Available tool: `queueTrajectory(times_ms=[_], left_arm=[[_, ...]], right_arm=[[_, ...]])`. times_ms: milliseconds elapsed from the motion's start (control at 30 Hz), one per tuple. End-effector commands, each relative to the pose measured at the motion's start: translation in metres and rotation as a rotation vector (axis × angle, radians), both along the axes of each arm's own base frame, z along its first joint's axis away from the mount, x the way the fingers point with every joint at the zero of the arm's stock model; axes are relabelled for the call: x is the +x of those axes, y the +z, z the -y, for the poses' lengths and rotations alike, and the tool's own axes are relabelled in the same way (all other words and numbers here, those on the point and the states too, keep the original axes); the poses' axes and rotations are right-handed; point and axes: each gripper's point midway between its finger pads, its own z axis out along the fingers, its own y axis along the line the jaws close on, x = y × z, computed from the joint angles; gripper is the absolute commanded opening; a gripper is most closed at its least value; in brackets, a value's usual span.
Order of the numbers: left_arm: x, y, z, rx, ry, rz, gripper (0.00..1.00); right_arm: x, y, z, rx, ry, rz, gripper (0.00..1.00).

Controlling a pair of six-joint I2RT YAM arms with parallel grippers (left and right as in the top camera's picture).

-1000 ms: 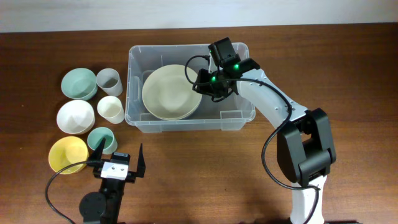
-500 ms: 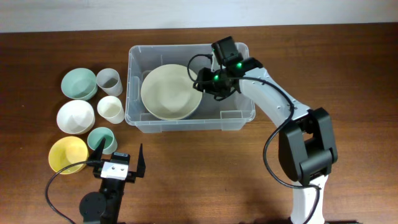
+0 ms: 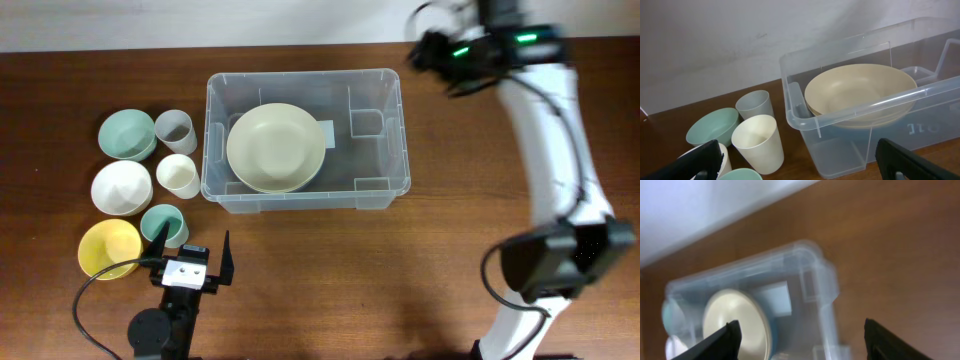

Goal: Pack container

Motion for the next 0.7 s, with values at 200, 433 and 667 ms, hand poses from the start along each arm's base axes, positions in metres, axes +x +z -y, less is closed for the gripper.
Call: queueTrajectory(times_ms=[200, 433, 667], left_arm=[[0.0, -0.002, -0.002, 0.008, 0.009, 0.0, 1.0], [0.0, -0.002, -0.002, 0.008, 0.009, 0.0, 1.0], [0.0, -0.002, -0.002, 0.008, 0.009, 0.0, 1.0]], right_arm=[[-0.06, 0.05, 0.168, -0.179, -0.363, -0.044, 1.0], [-0.107, -0.011, 0.224, -0.184, -0.475, -0.299, 0.99], [-0.127, -0.056, 0.23, -0.157, -0.488, -0.44, 0.99]])
